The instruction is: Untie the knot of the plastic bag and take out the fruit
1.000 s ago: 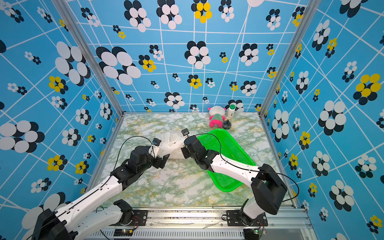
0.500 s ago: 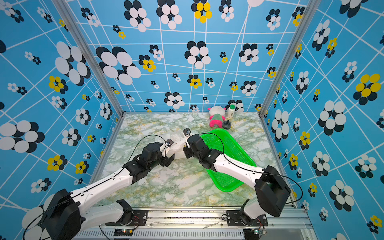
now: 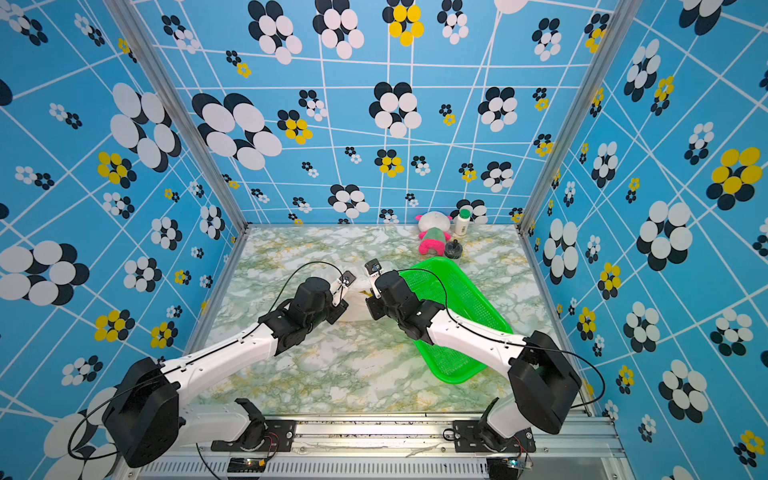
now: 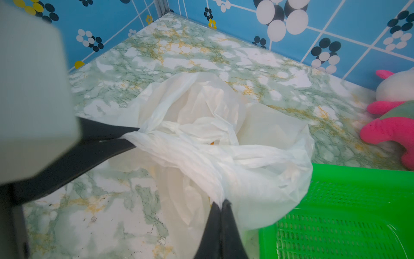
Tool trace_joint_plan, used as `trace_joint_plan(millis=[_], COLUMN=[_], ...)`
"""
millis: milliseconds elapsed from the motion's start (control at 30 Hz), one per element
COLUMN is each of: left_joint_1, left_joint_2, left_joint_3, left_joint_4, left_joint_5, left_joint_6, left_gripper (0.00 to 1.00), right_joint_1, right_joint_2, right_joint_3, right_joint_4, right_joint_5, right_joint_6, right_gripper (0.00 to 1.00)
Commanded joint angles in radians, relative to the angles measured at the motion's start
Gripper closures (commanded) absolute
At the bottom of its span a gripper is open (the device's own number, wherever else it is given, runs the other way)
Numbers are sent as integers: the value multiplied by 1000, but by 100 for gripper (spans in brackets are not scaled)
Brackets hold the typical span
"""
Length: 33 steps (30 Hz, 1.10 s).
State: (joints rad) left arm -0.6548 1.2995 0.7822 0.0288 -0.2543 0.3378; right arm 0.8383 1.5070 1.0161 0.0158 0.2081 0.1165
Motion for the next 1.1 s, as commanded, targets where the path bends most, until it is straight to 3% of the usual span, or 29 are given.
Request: trace_joint_plan(millis=[0, 100, 233, 567, 667, 800, 900, 1067], left_joint_1=[6, 13, 34, 187, 222, 221, 210, 189], left_joint_2=[-27, -68, -129, -293, -353, -401, -431, -471], left_joint_3=[22, 9, -26, -146, -175, -182, -200, -225], left_joint_4=[-6, -16, -39, -44, -42, -56, -32, -10], left_joint_5=[1, 21, 17, 24, 74, 156, 253, 285], left_joint_6=[-8, -28, -73, -248, -273, -271, -253, -239], left_gripper=[100, 89, 100, 100, 100, 98, 92, 82], right_joint_1=[1, -11, -45, -95, -94, -66, -12, 2], right_joint_2=[17, 46, 57, 16, 6, -1, 4, 40], right_joint_3=[-2, 21, 25, -13, -18, -17, 16, 109], right_joint_4=[1, -30, -43, -54, -48, -16, -22, -76], right_joint_5=[50, 82, 98, 171, 117, 32, 61, 73], right_joint_6=[25, 50, 97, 205, 192, 123, 38, -8], right_gripper=[100, 100, 100, 100, 100, 73, 52, 36])
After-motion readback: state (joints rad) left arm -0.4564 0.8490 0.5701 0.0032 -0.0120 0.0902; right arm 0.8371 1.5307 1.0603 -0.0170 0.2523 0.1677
